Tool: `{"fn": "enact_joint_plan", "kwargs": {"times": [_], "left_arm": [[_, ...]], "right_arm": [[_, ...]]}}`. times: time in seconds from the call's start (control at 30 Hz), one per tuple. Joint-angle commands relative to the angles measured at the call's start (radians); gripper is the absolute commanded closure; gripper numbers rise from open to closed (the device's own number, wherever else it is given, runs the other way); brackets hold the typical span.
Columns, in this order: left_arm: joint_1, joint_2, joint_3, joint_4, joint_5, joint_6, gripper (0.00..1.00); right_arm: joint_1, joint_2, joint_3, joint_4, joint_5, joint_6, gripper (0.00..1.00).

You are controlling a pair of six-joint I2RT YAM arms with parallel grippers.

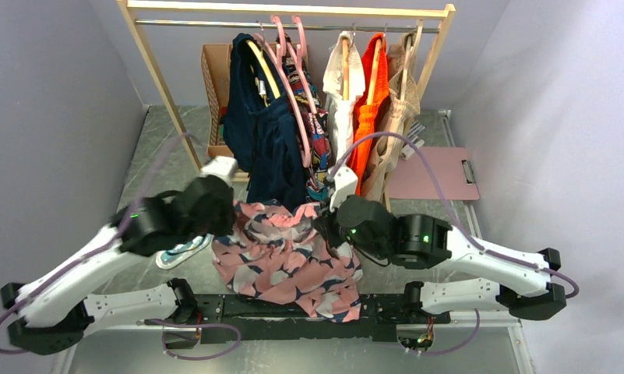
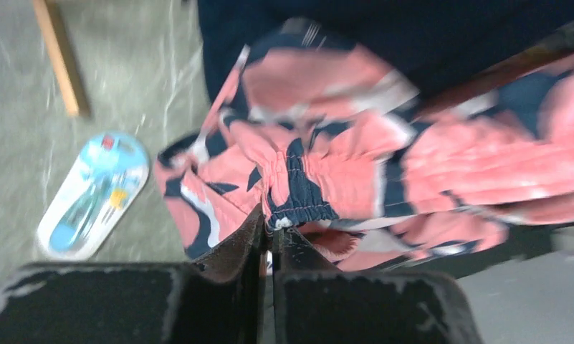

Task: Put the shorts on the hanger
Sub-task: Adjust the shorts at the center of the board.

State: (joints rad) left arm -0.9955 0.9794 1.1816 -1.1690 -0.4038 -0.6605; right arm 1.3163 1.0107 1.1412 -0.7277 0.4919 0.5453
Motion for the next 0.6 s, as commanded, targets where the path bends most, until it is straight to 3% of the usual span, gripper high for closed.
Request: {"fn": "enact_joint_plan", "kwargs": {"times": [0.0, 0.2, 0.3, 0.43, 0.57], "left_arm": [[0.004, -0.154, 0.219, 0.138, -0.073, 0.085, 0.93], [0.004, -0.297, 0.408, 0.431, 0.016, 0.28, 0.93], [0.004, -0.341, 0.438, 0.519, 0.066, 0.352, 0.93], [0.004, -0.389, 0.45, 0.584, 0.111, 0.38, 0.93], [0.004, -0.36, 0.582, 0.639, 0.174, 0.425, 0.93]], "right_arm": [[-0.005, 0.038, 0.25, 0.007, -0.069, -0.224, 1.0], [-0.005, 0.21, 0.818, -0.193, -0.008, -0.388, 1.0], [-0.005, 0.242, 0.891, -0.219, 0.03, -0.38, 1.0], [-0.005, 0.268, 0.847, -0.315, 0.229, -0.306, 1.0], [-0.005, 0.355, 1.168, -0.419, 0.285, -0.31, 1.0]]}}
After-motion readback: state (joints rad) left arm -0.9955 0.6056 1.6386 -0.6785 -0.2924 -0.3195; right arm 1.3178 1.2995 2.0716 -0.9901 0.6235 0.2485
